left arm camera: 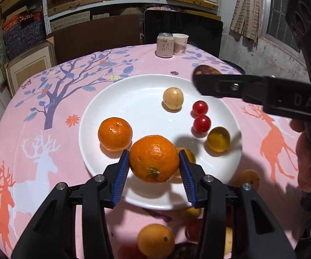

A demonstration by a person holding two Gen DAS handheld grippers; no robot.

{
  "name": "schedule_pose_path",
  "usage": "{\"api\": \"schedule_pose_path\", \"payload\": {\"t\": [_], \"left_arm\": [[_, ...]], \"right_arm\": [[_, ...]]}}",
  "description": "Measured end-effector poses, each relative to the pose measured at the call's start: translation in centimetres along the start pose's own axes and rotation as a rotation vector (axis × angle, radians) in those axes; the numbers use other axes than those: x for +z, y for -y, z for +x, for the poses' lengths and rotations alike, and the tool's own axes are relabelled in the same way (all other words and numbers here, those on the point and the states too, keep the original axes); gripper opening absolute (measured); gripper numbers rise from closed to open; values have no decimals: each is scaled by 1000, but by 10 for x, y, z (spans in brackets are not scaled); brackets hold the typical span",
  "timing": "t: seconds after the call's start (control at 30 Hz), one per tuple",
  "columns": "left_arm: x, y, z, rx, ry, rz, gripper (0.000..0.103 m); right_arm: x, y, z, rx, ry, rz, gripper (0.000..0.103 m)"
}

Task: Organize fruits
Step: 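Carry both fruits onto the white plate and open both tools, then grasp a dark purple fruit with the left tool while the right tool grasps a swirl-patterned brown fruit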

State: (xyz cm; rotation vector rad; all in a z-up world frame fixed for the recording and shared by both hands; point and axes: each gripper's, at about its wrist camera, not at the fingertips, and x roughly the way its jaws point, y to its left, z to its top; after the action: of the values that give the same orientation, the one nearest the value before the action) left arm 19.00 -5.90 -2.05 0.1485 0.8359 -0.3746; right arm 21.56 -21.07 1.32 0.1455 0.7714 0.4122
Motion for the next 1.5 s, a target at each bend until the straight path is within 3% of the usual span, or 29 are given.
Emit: {"api": "schedule_pose_path", "payload": {"t": [0.03,0.07,0.13,0.37,0.77,1.0,1.13,1.23,1.3,1.33,1.5], "left_arm": [[1,-2,4,-1,-5,-10,52],[2,-5,4,4,7,-26,65],[1,-10,-2,19,40,-45,78],[-21,-5,-37,7,68,-22,80],[-133,31,-99,-71,9,30,84],[-156,47,-89,-56,-35,25,84],[-157,57,-81,-54,-45,36,59],[-157,60,-78,-18,-33,48,55],[-157,58,-79,-8,-20,42,43],[-156,56,-80,-13,-14,32,32],[-159,60,-83,-7,-2,57,31]], "right_arm": [[2,1,6,15,-4,-1,50],[3,2,9,1,1,5,62],[2,4,7,-11,18,22,64],[-32,17,-30,-10,21,77,64],[-155,15,-98,-69,-1,131,65],[-170,5,-114,-84,11,127,64],[-172,2,-121,-112,26,106,64],[-173,6,-122,-116,27,116,64],[-174,7,-123,-119,28,118,64],[-174,8,-123,-120,27,118,64],[-176,6,-119,-116,13,113,64]]}}
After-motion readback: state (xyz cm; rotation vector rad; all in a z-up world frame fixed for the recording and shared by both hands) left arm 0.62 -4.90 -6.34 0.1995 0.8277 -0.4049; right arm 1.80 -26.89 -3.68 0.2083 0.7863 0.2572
